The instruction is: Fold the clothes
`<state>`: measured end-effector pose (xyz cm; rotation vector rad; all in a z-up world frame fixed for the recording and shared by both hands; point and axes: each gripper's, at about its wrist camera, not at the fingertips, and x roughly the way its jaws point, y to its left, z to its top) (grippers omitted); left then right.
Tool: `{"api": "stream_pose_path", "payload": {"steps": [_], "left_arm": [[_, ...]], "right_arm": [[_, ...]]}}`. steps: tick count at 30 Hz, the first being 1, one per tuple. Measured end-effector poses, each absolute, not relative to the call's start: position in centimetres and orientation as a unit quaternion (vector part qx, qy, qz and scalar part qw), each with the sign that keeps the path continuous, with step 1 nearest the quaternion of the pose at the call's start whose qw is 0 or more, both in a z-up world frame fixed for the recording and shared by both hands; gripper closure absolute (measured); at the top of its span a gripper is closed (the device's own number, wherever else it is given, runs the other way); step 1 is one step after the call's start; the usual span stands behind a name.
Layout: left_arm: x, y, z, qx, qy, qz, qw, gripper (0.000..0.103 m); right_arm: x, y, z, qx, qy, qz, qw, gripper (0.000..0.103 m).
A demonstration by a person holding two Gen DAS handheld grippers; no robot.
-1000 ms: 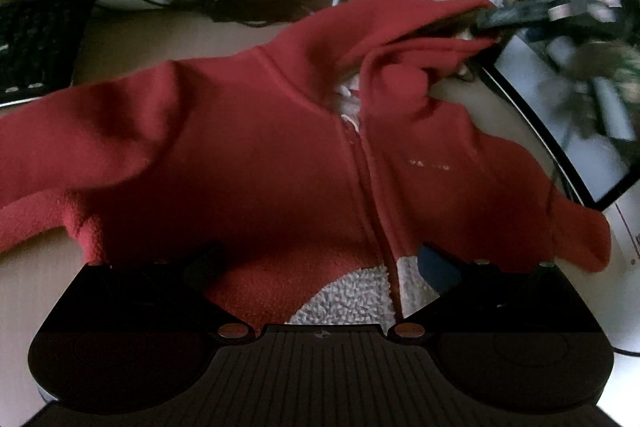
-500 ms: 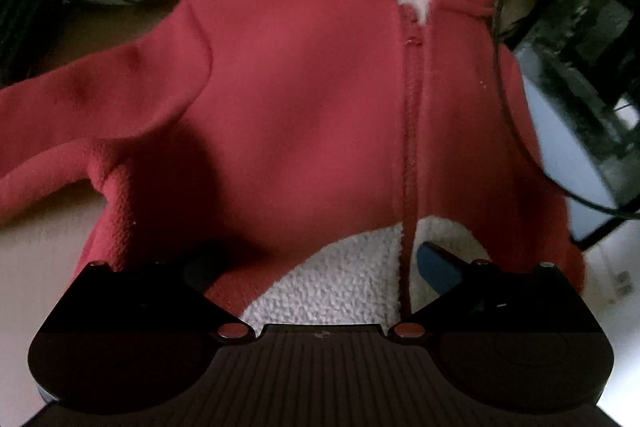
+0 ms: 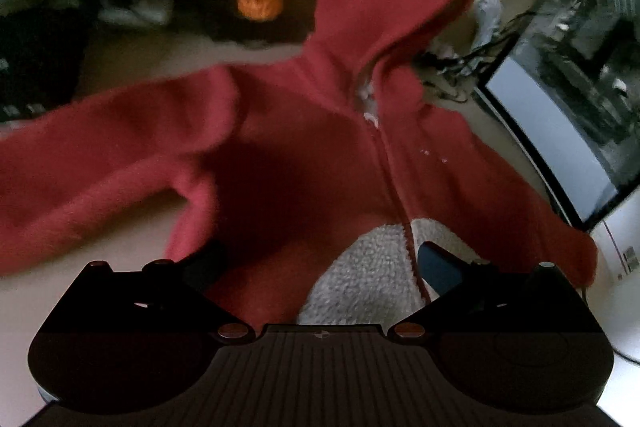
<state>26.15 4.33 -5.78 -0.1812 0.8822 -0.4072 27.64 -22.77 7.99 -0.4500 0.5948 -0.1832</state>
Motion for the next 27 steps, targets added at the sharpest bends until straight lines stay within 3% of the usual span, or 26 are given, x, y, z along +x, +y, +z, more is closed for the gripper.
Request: {"api": "stream_pose_path", "payload": {"steps": [6,12,19,27], "left_arm": [[20.5,6.0,-3.8,0.031,0.365,-0.233,0.901,0.000],[14.3,8.1,-3.6,0.117,0.376,-0.277,0.876,0.000],[9.0,7.5,-4.8,0.184,0.402,-0.242,0.864,0.000],[9.9,5.1,-6.2,0.246,0.403,-0.145,0.869,0.000]], "right_arm": [[14.9,-24.5,1.3,-0.187,0.372,-0.138,0.899,0.000],[6.2,-22.4,-3.4,-0.112,0.414,-0.063,0.901,0.000],[4.3,-19.8,-7.9,-0.134,0.381,-0.037,0.914,0.000],[7.6,-20.1,-6.2,-0.167,0.330,-0.068,0.926,0.000]]}}
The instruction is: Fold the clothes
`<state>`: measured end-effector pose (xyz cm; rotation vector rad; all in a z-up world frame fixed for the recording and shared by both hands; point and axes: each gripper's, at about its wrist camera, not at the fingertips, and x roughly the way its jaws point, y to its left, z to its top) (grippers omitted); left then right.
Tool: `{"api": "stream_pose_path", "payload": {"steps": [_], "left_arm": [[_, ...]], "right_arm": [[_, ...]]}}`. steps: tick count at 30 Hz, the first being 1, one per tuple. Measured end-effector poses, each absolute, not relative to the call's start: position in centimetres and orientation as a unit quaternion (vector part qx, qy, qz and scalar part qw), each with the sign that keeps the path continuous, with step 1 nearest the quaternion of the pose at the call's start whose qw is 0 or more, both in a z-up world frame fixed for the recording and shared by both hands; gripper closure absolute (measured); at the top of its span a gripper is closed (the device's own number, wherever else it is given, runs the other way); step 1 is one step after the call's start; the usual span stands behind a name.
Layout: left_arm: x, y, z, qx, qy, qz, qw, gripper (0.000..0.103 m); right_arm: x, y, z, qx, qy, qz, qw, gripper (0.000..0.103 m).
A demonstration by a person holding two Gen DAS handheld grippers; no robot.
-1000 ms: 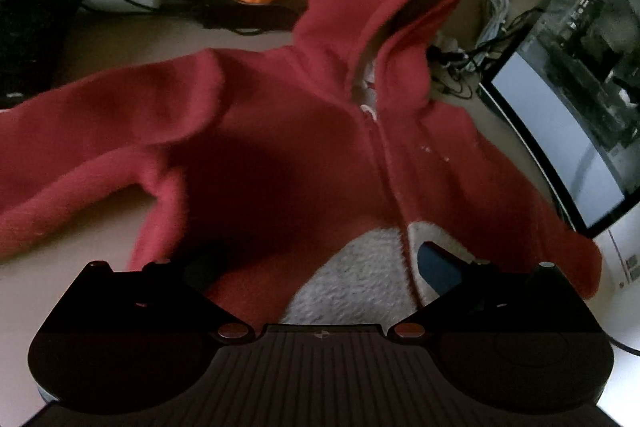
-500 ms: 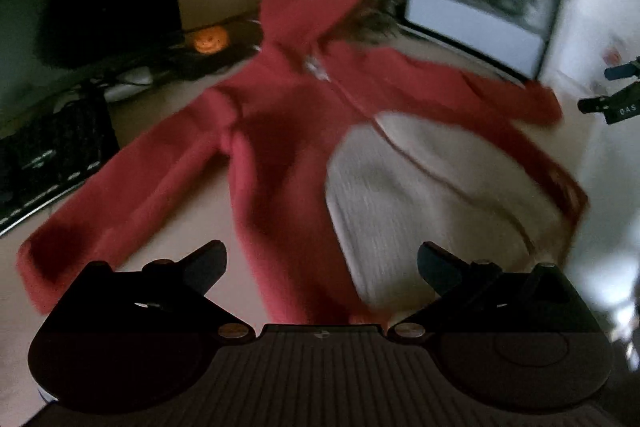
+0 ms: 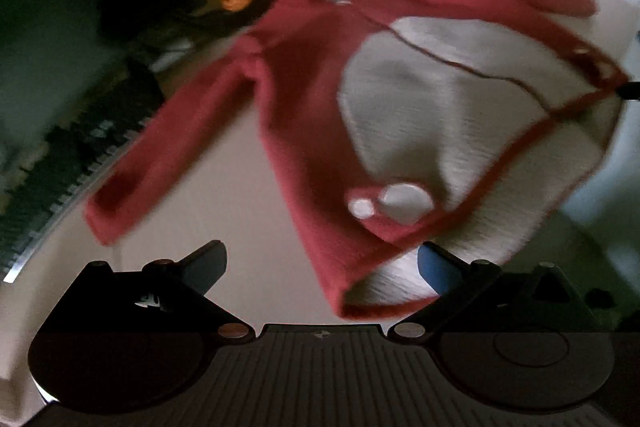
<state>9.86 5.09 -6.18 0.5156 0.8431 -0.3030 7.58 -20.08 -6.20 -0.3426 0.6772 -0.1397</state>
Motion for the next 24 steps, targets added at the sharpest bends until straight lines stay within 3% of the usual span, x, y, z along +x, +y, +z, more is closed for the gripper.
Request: {"api": "stream_pose_path", "payload": {"steps": [4,6,12,16,19,24], "left_arm": [[12.4,7.0,-4.1,0.249,0.376,-0.043,0.891,0.000],[12.9,8.6,-2.2,0.200,0.368,-0.014,0.908,0.000],[12.7,8.2,-1.7,0.189,0.381,-0.018,0.905,0.000],[13.8,7.7,-3.2,0.214,0.398,-0.004,0.892,0.000],[14.0,9.4,-2.0,0.152,0.409,0.006,0.900,0.000],[10.5,9.8,-2.2,0.147,0.430,0.008,0.891,0.000]], "right_arm": [[8.5,-20.5,-1.8,-0.133,0.277,-0.058,0.950,0.000],[8.9,-20.2,-0.5,-0.135,0.263,-0.049,0.954,0.000],[10.7,-19.1,-5.2,-0.216,0.359,-0.028,0.907,0.000],[10.3,-20.7,-3.2,-0.192,0.336,-0.042,0.921,0.000],[9.5,-21.3,-1.5,-0.169,0.311,-0.053,0.934,0.000],[7.9,-22.1,-4.0,-0.159,0.351,-0.048,0.921,0.000]]}}
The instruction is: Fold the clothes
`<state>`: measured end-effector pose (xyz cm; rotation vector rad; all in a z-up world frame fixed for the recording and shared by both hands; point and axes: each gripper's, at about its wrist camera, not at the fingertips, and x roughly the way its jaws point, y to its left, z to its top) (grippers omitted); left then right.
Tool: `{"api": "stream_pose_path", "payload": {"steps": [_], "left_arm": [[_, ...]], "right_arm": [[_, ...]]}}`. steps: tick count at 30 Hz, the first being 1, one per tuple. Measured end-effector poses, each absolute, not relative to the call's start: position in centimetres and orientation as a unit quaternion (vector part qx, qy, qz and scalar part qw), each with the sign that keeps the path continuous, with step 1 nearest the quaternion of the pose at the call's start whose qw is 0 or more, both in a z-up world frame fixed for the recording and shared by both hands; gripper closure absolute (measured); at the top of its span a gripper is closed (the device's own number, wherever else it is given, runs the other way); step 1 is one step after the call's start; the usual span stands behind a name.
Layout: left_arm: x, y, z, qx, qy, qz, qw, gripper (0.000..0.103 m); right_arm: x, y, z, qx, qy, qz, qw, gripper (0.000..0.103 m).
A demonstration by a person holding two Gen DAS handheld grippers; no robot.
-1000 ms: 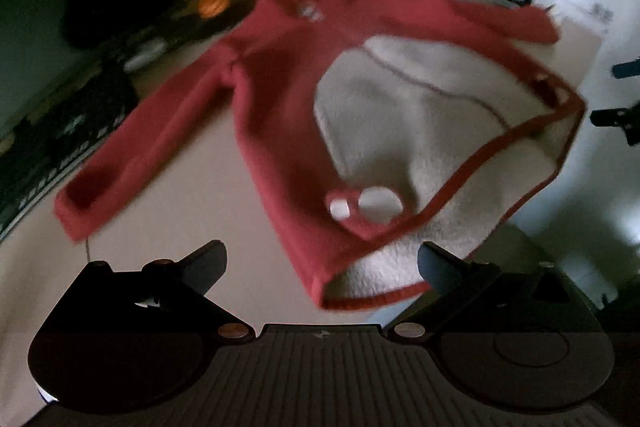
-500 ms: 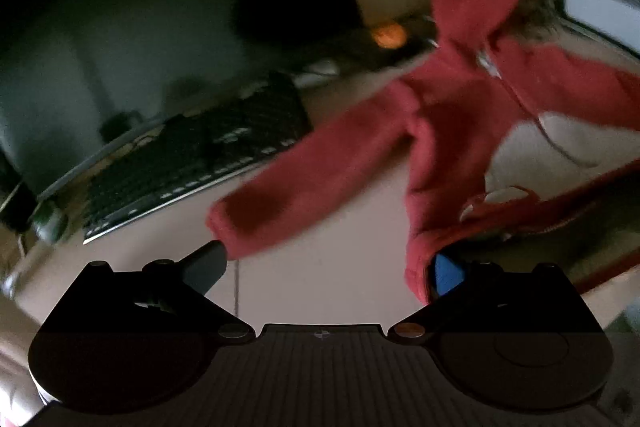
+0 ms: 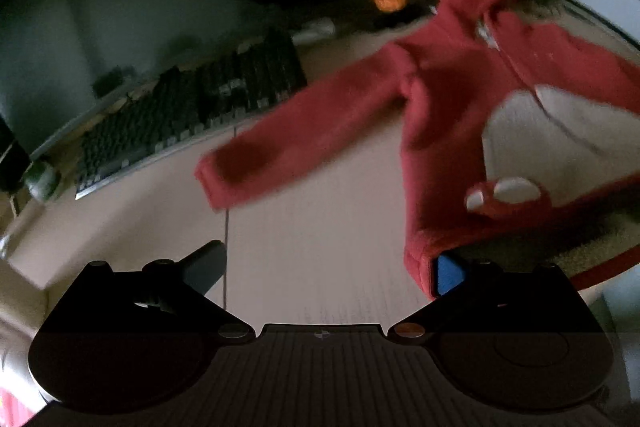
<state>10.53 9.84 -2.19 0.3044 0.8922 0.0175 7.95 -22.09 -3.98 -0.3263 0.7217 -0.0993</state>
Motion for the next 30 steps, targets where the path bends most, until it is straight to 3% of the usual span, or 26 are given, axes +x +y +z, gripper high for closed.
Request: {"api": "stream_pose_path", "payload": {"steps": [9,19,24,30], "left_arm": [[5.7,9.9,-5.9,0.110,0.506,0.007,0.855,0.000],[5.3,7.3,-2.1,0.107,0.475,-0.118,0.865,0.000],[8.1,5.6,-0.4,0.048,0.435,-0.149,0.887,0.000],[12.1,2.2,-3.0,0.003,0.444,-0.194,0.875,0.000]], "right_arm": [[7.3,-23.1,-7.2,-0.099,0.414,-0.037,0.904,0.000],[5.4,-21.8,-8.7,-0.020,0.453,-0.011,0.891,0.000],[4.8,-20.8,-8.3,0.023,0.455,-0.016,0.890,0.000],[4.0,-20.4,-5.0,0.085,0.414,-0.033,0.906,0.000]]}}
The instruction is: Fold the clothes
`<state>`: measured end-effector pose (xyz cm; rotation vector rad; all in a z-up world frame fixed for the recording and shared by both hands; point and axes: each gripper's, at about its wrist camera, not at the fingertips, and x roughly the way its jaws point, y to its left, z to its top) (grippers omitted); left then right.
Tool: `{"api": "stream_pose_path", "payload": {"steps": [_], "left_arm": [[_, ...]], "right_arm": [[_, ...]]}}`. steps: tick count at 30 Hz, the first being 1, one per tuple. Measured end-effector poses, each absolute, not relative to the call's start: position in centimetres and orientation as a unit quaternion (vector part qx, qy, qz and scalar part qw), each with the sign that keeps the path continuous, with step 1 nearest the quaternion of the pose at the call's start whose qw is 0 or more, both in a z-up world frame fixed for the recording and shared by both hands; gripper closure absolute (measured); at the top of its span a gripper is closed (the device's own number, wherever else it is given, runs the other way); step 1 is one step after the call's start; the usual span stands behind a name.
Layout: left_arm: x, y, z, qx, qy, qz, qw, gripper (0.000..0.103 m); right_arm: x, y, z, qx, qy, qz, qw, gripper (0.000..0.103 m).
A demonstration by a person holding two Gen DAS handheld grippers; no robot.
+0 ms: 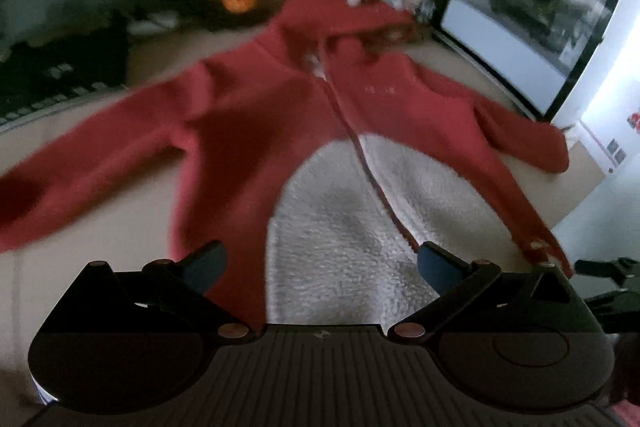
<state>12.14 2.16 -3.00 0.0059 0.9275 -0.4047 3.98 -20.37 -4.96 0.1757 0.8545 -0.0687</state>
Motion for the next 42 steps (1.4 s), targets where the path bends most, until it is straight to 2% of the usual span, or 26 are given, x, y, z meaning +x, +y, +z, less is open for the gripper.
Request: {"api": "stream_pose_path", "payload": {"steps": [10,17,29,33,36,42], "left_arm": [[13.8,2.0,-6.9,0.012,0.476,-0.243,0.845,0.000],[13.8,3.4,-7.4,-0.006,0.465,-0.271,0.843,0.000],[13.3,3.1,-7.5,0.015,0.452,-0.270,0.850,0.000],[13.9,4.1,-7.3,-0.038,0.465,-0.256,0.846,0.000],[14.8,5.0,-7.3,-0.095,0.473,-0.239,0.842,0.000],[15.0,5.0,-7.1,-0.104,0.479,-0.219,0.844,0.000]], "right_arm": [[6.5,-18.0,-1.6,0.191,0.391,-0.031,0.900,0.000],[9.7,-17.0,-2.2,0.284,0.406,-0.013,0.869,0.000],[17.8,-16.3,-6.2,0.238,0.450,0.047,0.859,0.000],[18.6,-16.4,-6.9,0.206,0.472,0.098,0.852,0.000],[17.8,-15.9,-7.1,0.184,0.455,0.106,0.865,0.000],[18.1,-13.9,-7.2,0.157,0.446,0.070,0.878,0.000]]}}
